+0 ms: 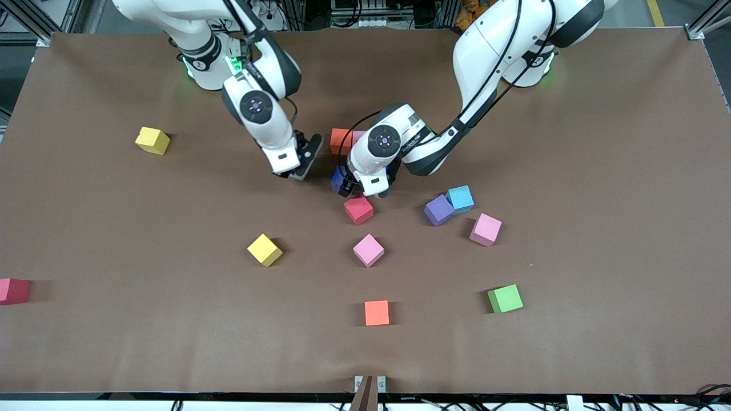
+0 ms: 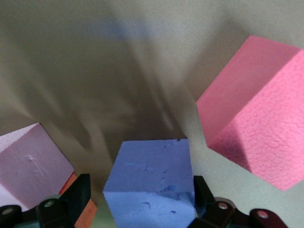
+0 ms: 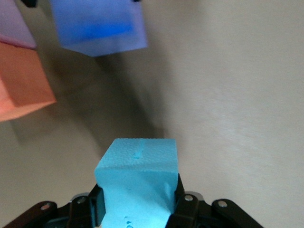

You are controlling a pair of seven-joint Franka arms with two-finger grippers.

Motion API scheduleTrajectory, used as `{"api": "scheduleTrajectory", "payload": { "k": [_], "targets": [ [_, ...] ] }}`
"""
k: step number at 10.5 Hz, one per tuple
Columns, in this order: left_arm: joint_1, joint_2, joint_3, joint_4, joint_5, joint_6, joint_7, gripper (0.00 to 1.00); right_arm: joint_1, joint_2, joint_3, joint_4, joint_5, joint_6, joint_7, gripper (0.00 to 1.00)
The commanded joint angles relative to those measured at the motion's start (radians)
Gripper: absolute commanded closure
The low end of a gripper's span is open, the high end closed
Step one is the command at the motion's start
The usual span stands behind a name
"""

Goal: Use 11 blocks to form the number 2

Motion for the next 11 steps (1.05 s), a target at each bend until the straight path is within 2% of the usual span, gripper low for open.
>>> {"api": "scheduleTrajectory", "payload": {
  "k": [1, 4, 8, 10, 11],
  "targets": [
    [-0.012, 0.008, 0.006, 0.016, -0.019, 0.005, -0.014, 1.00, -0.007, -0.012, -0.012, 0.022, -0.010, -0.025, -0.067, 1.00],
    [-0.002, -0.002, 0.006, 0.016, -0.022, 0.004, -0.020, 1.00, -0.010, -0.005, -0.055, 0.062, -0.010, -0.050, -0.159, 1.00],
    [0.070, -0.110, 0.008, 0.010, -0.015, -0.059, -0.242, 1.00, -0.013, 0.000, -0.071, 0.084, -0.010, -0.073, -0.191, 1.00],
    [0.102, -0.165, 0.005, -0.019, -0.016, -0.163, -0.267, 1.00, -0.013, 0.005, -0.071, 0.084, -0.010, -0.073, -0.191, 1.00],
    [0.117, -0.197, -0.001, -0.073, -0.016, -0.165, -0.264, 1.00, -0.013, 0.006, -0.071, 0.084, -0.010, -0.076, -0.191, 1.00]
  ]
}}
